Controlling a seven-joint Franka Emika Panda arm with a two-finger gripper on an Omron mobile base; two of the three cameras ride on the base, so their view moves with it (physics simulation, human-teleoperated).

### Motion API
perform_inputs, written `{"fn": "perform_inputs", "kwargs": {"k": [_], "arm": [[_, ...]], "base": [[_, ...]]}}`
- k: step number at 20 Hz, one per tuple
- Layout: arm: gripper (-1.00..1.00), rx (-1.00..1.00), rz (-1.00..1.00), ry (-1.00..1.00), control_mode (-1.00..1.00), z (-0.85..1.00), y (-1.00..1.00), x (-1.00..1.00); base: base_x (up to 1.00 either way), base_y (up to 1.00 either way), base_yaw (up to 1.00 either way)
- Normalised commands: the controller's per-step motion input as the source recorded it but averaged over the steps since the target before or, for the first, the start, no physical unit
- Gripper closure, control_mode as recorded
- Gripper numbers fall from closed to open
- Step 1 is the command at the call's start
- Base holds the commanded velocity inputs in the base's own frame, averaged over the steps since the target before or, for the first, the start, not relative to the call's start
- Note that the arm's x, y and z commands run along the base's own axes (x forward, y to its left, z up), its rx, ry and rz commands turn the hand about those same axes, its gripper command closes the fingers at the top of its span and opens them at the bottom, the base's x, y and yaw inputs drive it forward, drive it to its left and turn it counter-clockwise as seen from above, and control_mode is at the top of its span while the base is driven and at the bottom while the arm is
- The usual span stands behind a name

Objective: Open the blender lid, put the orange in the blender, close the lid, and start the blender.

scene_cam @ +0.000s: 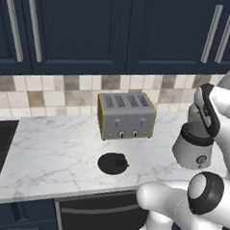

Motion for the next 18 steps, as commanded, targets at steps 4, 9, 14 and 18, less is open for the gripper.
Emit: {"fn": "perform_inputs", "kwargs": {"k": [4, 9, 14, 18], "arm": [[1.00, 0.00, 0.04, 0.14, -1.00, -0.65, -0.02, 0.33], [1.00, 0.01, 0.02, 0.02, -1.00, -0.47, -0.18, 0.11], [1.00, 0.01, 0.02, 0.03, -1.00, -0.52, -0.18, 0.00], [-1.00, 0.00, 0.01, 0.07, -1.00, -0.59, -0.04, 0.00]], "base": [[0.00, 0.00, 0.00], [0.00, 0.00, 0.00], [0.00, 0.00, 0.00], [0.00, 0.00, 0.00]]}}
